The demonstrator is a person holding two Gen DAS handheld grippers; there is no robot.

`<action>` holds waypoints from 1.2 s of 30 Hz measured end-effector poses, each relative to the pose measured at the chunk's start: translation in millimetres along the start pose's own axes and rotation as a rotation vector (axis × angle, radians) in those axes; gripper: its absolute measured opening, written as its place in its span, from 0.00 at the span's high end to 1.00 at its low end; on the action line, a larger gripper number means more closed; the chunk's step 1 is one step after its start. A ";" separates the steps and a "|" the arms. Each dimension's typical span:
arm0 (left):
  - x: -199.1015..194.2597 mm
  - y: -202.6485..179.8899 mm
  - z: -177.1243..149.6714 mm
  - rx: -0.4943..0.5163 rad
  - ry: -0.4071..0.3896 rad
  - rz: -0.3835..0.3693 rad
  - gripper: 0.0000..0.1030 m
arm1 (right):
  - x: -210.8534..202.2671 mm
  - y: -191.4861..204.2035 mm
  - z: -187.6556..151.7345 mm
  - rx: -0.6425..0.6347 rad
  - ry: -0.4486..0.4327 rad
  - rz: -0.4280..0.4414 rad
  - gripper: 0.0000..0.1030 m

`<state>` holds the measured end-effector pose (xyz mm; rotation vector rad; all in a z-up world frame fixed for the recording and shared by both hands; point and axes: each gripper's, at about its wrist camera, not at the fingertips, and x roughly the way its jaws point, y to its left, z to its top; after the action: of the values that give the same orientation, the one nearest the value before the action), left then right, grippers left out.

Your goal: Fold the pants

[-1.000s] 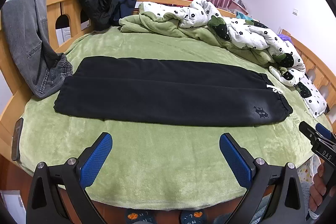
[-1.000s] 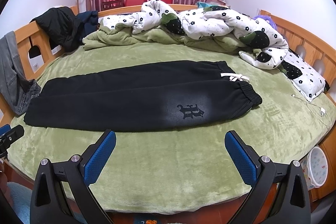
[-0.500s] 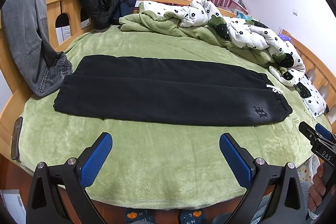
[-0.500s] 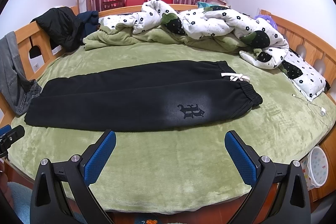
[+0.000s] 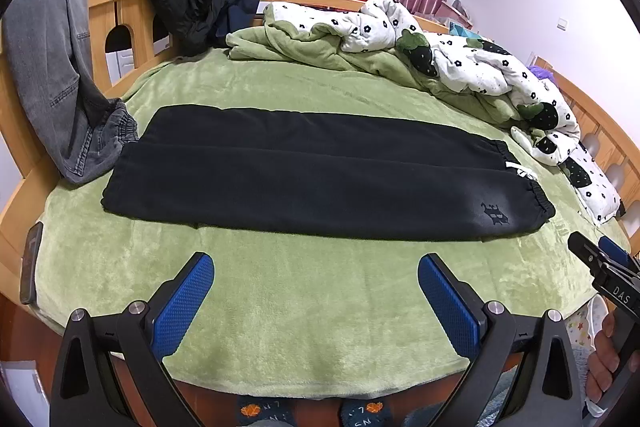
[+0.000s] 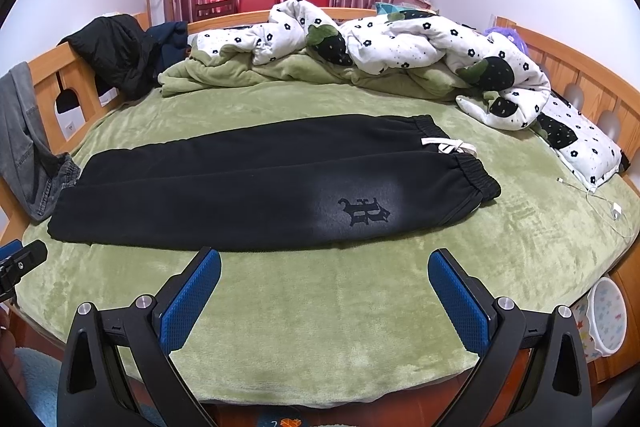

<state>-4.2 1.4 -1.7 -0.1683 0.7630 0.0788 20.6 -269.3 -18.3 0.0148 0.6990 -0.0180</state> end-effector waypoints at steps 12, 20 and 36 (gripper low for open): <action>-21.4 -7.6 -6.3 -0.043 -0.008 -0.052 0.00 | -1.1 0.7 -0.4 0.019 -0.020 0.009 0.01; -54.5 -18.7 10.5 -0.024 -0.026 -0.141 0.00 | -15.8 -2.3 4.4 0.061 -0.056 0.151 0.01; 24.0 51.8 55.9 -0.139 0.033 0.000 0.00 | -4.1 -12.7 67.4 -0.001 -0.154 0.183 0.00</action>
<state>44.3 62.7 14.9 -0.3024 0.7909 0.1297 60.5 -283.3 35.8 0.0753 0.5416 0.1552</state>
